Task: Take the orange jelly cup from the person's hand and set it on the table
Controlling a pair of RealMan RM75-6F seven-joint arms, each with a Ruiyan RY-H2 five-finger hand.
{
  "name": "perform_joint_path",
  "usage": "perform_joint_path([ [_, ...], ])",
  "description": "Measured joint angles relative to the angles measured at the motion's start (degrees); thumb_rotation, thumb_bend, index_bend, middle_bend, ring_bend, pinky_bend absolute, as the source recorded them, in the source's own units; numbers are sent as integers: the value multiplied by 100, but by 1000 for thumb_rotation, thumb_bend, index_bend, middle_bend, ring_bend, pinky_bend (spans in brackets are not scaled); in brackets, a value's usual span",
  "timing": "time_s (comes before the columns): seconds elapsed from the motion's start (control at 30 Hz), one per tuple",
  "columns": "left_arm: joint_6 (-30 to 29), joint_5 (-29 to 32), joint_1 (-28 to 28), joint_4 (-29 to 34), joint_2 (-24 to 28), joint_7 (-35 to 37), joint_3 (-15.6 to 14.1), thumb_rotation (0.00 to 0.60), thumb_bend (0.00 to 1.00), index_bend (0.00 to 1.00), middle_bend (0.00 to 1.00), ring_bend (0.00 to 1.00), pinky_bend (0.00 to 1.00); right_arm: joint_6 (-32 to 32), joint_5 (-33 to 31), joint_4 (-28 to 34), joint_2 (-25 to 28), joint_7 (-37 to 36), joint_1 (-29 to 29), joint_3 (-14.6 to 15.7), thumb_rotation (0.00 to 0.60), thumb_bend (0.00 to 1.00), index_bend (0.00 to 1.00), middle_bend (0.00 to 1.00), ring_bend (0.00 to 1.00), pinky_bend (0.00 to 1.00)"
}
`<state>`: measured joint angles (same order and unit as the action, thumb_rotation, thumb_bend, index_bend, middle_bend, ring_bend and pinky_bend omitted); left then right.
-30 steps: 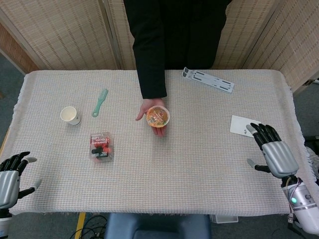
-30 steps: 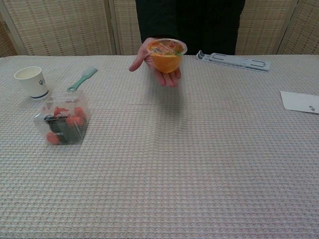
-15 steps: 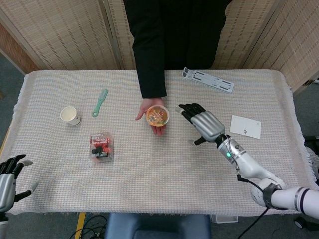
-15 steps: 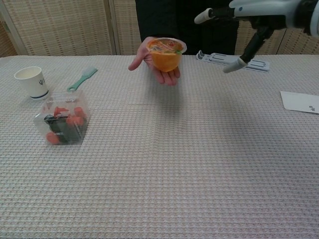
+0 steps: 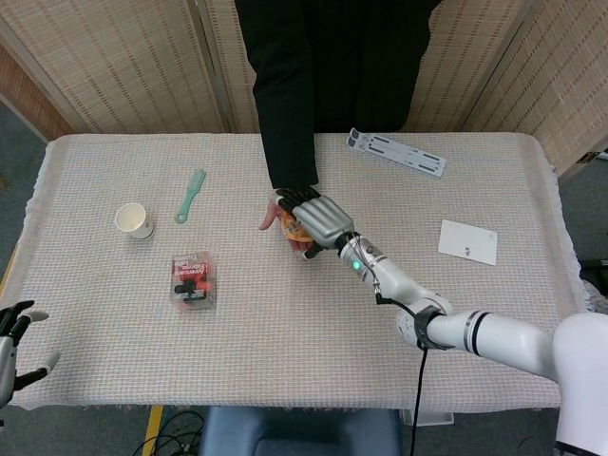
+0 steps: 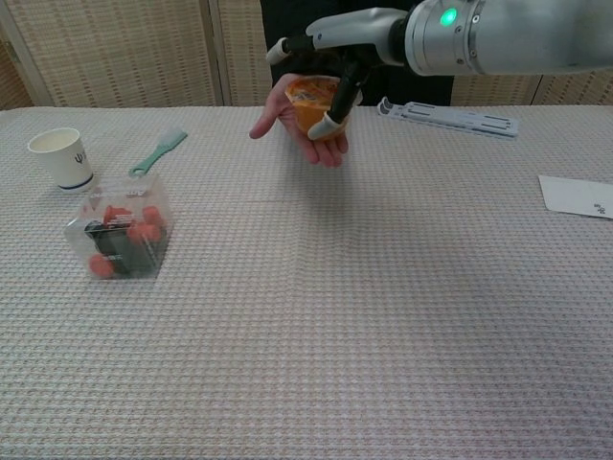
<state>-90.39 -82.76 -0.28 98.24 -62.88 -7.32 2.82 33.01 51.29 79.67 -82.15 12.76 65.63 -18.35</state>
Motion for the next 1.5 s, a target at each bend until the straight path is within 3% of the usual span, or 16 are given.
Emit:
perform_joint_path([
  [0.2, 25, 36, 20, -87, -9, 81, 4, 600, 220, 349, 228, 201, 239, 192, -441, -221, -143, 328, 180, 188, 600, 470, 49, 112, 22, 221],
  [0.37, 18, 11, 21, -96, -20, 102, 14, 600, 220, 348, 228, 201, 239, 451, -703, -371, -269, 507, 284, 260, 600, 623, 308, 275, 226, 528],
  [0.5, 45, 47, 26, -112, -24, 98, 16, 600, 220, 348, 228, 201, 239, 625, -659, -293, -230, 476, 238, 270, 600, 652, 390, 340, 301, 630],
  [0.87, 81, -21, -31, -33, -21, 4, 44, 600, 220, 347, 228, 202, 239, 1105, 11, 729, 679, 55, -368, 287, 600, 652, 418, 359, 318, 650],
  [1.07, 86, -66, -45, 34, -21, -67, 33, 600, 220, 346, 228, 201, 239, 1286, 410, 1122, 1345, -132, -936, 599, 600, 651, 418, 359, 319, 651],
  [1.37, 80, -141, -67, 140, -20, -194, 24, 600, 220, 346, 228, 201, 239, 1051, 509, 431, 1159, -252, -1278, 1068, 600, 637, 417, 343, 319, 643],
  [1.43, 73, -158, -72, 174, 4, -228, 27, 600, 220, 346, 228, 201, 239, 936, 501, 91, 925, -284, -1298, 1130, 600, 613, 393, 319, 308, 611],
  [1.5, 58, -164, -70, 194, 23, -250, 30, 600, 220, 347, 228, 201, 240, 812, 506, -261, 650, -350, -1312, 1171, 600, 570, 302, 284, 261, 529],
])
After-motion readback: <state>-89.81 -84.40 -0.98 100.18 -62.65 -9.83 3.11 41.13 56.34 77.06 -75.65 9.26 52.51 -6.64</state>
